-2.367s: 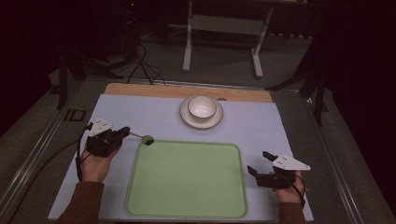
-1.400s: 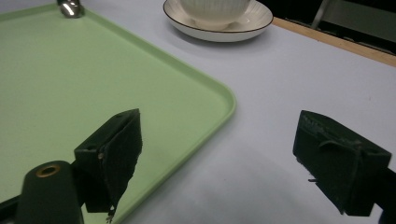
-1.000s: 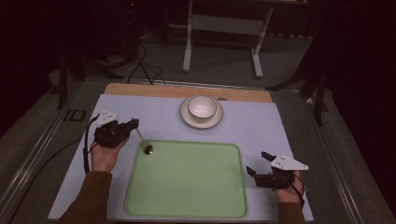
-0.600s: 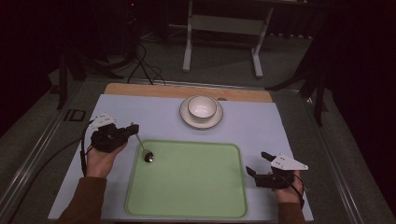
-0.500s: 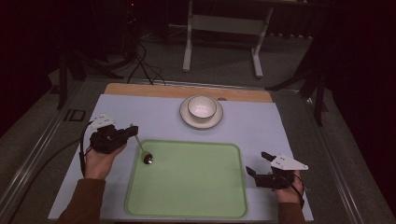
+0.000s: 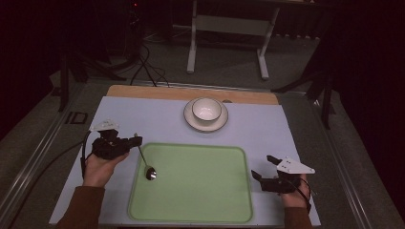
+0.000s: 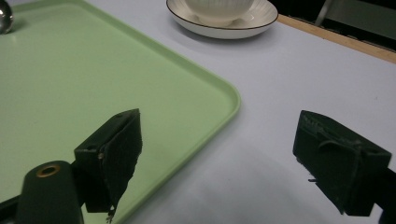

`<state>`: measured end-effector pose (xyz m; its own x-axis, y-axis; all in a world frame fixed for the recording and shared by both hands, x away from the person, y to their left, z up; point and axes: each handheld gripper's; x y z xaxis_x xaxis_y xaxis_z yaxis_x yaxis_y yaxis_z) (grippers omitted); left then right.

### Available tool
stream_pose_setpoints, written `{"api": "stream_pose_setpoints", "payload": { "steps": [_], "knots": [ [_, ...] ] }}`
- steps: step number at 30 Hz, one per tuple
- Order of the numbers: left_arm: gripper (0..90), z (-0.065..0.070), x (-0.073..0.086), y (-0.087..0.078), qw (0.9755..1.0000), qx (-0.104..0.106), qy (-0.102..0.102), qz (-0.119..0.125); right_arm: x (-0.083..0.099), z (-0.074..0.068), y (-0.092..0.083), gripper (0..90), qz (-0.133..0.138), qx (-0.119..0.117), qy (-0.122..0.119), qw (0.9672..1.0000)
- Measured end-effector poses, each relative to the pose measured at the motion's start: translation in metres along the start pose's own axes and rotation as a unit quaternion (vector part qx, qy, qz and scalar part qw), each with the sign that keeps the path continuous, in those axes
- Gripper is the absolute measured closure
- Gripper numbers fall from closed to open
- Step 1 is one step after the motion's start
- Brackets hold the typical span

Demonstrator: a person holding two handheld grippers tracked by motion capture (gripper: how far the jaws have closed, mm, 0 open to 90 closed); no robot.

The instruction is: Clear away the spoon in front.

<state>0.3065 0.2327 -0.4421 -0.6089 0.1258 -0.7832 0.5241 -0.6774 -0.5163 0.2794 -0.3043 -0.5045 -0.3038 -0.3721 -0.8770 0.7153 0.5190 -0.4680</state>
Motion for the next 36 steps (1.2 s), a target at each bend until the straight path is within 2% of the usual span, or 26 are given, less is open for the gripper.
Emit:
{"api": "stream_pose_setpoints", "payload": {
  "steps": [3, 7, 14, 21, 36],
  "knots": [
    [88.6, -0.001, 0.001, 0.004, 1.0000, 0.003, 0.000, -0.009, 0.000, 0.000, 0.000, 15.2, 0.000, 0.001, 0.001, 1.0000],
    [86.8, 0.000, 0.004, 0.012, 0.9996, -0.010, 0.017, -0.019, 0.000, 0.000, 0.000, 15.2, -0.001, 0.001, 0.000, 1.0000],
    [84.4, -0.002, 0.012, 0.022, 0.9995, -0.021, 0.022, -0.011, 0.000, 0.000, 0.000, 15.2, -0.002, 0.001, 0.000, 1.0000],
    [83.7, -0.001, 0.020, 0.027, 0.9992, -0.030, 0.024, 0.008, 0.000, 0.000, 0.000, 15.2, -0.003, 0.003, 0.001, 1.0000],
    [82.2, 0.000, 0.035, 0.035, 0.9991, -0.028, 0.030, 0.012, 0.001, 0.000, -0.001, 15.2, -0.002, 0.004, 0.000, 1.0000]
  ]
}}
Point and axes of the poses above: each handheld gripper's, and its own axes: y roughly forward along the jaws, x roughly out of its underside, z roughly to its right, and after that the axes turned 4 degrees about x, right-handed
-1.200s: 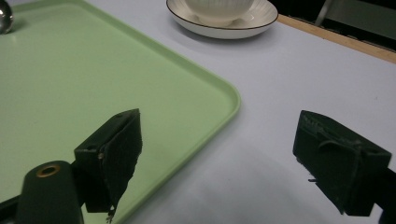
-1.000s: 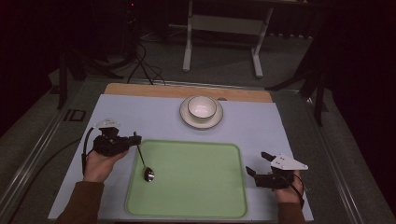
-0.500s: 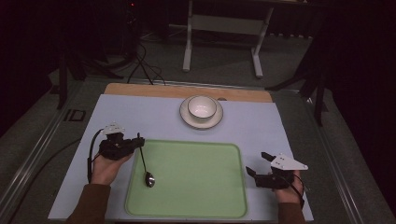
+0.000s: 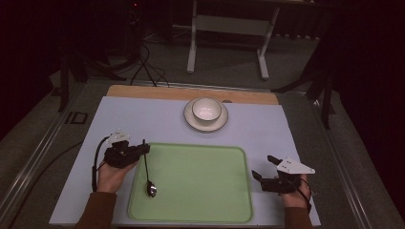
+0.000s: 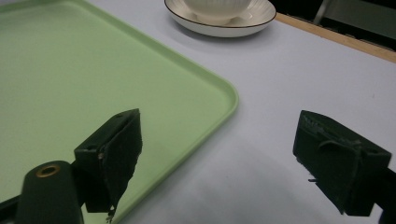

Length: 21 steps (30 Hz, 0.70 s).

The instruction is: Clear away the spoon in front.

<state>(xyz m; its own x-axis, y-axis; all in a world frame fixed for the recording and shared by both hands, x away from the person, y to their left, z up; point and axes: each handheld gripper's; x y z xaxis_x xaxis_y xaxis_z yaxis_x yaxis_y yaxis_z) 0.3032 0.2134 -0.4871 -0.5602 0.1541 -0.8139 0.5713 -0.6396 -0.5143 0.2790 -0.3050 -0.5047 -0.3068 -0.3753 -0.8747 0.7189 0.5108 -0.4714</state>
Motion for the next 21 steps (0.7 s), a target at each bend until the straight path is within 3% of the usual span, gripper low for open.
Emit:
{"api": "stream_pose_setpoints", "payload": {
  "steps": [21],
  "knots": [
    [77.3, 0.007, 0.025, 0.006, 0.9994, 0.015, 0.000, -0.029, 0.000, 0.000, 0.000, 15.2, -0.001, 0.000, -0.002, 1.0000]
  ]
}}
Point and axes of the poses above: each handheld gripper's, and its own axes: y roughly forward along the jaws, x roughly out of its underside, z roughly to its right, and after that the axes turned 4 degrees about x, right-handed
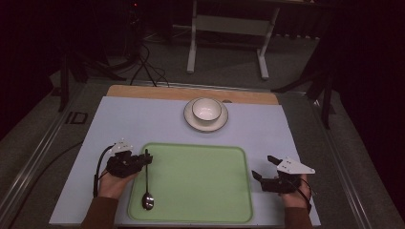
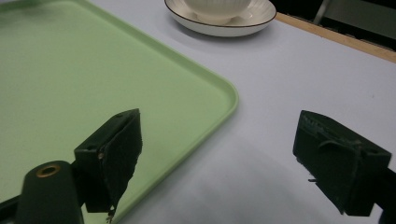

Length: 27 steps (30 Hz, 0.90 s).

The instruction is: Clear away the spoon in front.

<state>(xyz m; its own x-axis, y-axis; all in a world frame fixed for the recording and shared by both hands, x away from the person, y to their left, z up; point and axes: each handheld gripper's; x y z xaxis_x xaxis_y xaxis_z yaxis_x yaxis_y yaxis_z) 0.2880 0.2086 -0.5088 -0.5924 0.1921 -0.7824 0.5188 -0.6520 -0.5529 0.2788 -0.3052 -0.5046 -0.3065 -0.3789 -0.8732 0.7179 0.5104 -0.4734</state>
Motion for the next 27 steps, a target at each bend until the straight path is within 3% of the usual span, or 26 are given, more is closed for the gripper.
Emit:
{"api": "stream_pose_setpoints", "payload": {
  "steps": [15, 24, 27],
  "knots": [
    [75.9, -0.002, 0.010, 0.007, 0.9994, -0.014, 0.006, -0.032, 0.000, 0.000, 0.000, 15.2, -0.001, 0.000, -0.002, 1.0000],
    [68.9, -0.003, 0.011, 0.012, 0.9974, -0.053, 0.019, -0.045, 0.000, 0.000, 0.000, 15.2, -0.001, -0.001, -0.002, 1.0000],
    [62.8, -0.003, 0.010, 0.014, 0.9962, -0.069, 0.025, -0.047, 0.000, 0.000, 0.000, 15.2, -0.002, -0.001, -0.002, 1.0000]
  ]
}}
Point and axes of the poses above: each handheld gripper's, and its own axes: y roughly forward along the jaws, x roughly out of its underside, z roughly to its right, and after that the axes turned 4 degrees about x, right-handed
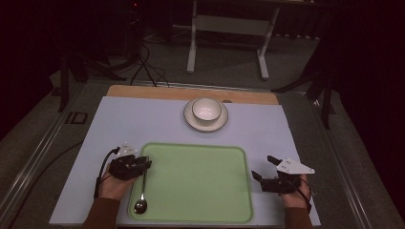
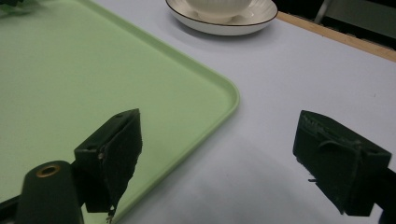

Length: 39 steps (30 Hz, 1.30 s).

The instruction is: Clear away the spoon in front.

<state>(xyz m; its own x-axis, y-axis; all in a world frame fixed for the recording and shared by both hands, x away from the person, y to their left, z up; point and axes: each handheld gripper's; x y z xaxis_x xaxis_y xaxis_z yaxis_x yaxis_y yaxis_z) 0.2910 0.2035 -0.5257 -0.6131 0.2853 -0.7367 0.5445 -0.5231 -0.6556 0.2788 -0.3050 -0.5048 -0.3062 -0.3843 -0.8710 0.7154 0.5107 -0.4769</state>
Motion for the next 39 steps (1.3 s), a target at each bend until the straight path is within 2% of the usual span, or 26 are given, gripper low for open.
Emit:
{"api": "stream_pose_setpoints", "payload": {
  "steps": [2, 5, 9, 12, 13, 14, 16, 21, 22, 27, 39],
  "knots": [
    [56.7, 0.000, 0.000, 0.001, 0.9999, -0.015, -0.001, 0.003, 0.000, 0.000, 0.000, 15.2, 0.000, 0.000, 0.000, 1.0000],
    [51.1, -0.001, -0.001, 0.000, 0.9997, -0.021, -0.001, 0.010, 0.000, 0.000, 0.000, 15.2, 0.000, -0.001, -0.001, 1.0000],
    [47.5, -0.004, -0.002, -0.005, 0.9989, -0.033, -0.007, 0.032, 0.000, 0.000, 0.000, 15.2, 0.001, 0.000, -0.001, 1.0000],
    [47.4, -0.005, -0.001, -0.010, 0.9984, -0.033, -0.009, 0.046, 0.000, 0.000, 0.000, 15.2, 0.001, 0.001, 0.001, 1.0000],
    [47.4, -0.006, -0.001, -0.016, 0.9975, -0.035, -0.012, 0.060, 0.000, 0.000, -0.001, 15.2, 0.002, 0.001, 0.001, 1.0000],
    [47.4, -0.006, -0.001, -0.016, 0.9975, -0.035, -0.012, 0.060, 0.000, 0.000, -0.001, 15.2, 0.002, 0.001, 0.001, 1.0000],
    [47.4, -0.008, 0.000, -0.024, 0.9960, -0.040, -0.013, 0.079, 0.000, 0.000, -0.001, 15.2, 0.002, 0.001, 0.001, 1.0000],
    [47.7, -0.006, -0.001, -0.038, 0.9931, -0.055, 0.007, 0.103, 0.000, 0.000, -0.001, 15.2, 0.003, 0.001, 0.000, 1.0000],
    [47.7, -0.006, -0.001, -0.038, 0.9931, -0.055, 0.007, 0.103, 0.000, 0.000, -0.001, 15.2, 0.003, 0.001, 0.000, 1.0000],
    [47.4, -0.007, 0.001, -0.049, 0.9901, -0.072, 0.017, 0.120, 0.000, 0.001, -0.001, 15.2, 0.005, 0.001, 0.000, 1.0000],
    [41.4, -0.021, 0.010, -0.068, 0.9840, -0.114, -0.003, 0.137, 0.000, 0.004, -0.004, 15.2, 0.010, 0.006, 0.008, 0.9999]
  ]
}}
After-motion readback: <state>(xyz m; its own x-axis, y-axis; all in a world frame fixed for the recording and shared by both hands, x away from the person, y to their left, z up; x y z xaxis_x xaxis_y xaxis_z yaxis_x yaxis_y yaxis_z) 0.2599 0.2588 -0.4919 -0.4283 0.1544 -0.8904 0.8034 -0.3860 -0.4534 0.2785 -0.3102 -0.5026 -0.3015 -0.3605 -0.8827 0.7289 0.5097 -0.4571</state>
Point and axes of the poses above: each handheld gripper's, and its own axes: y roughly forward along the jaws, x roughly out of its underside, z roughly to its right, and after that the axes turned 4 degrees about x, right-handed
